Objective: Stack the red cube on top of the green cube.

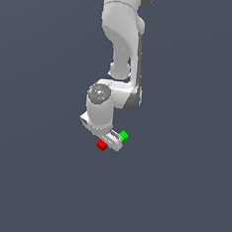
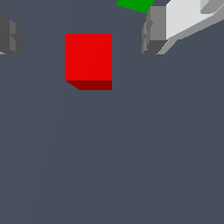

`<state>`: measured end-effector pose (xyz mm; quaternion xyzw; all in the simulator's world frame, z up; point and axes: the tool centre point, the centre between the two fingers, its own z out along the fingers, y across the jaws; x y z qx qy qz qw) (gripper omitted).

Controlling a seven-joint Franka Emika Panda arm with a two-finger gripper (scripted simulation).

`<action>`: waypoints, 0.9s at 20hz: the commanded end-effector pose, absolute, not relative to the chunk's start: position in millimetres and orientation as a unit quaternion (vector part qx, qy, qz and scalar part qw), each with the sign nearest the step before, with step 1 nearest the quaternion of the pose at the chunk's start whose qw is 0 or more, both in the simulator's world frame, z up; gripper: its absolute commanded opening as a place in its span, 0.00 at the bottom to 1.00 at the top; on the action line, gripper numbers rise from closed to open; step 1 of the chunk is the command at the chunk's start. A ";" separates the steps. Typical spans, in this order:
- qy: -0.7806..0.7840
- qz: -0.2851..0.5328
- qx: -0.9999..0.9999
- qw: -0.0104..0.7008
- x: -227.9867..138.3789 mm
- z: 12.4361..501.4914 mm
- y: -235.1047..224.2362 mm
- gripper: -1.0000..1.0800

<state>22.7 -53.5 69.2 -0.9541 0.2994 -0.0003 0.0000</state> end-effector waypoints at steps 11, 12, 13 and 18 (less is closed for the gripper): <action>0.298 0.000 -0.954 0.000 21.2 23.3 -53.2 0.96; 0.298 0.000 -0.954 0.000 21.4 21.4 -53.3 0.96; 0.298 0.000 -0.954 0.000 21.7 20.3 -53.4 0.96; 0.298 0.000 -0.955 0.000 22.3 20.0 -53.2 0.00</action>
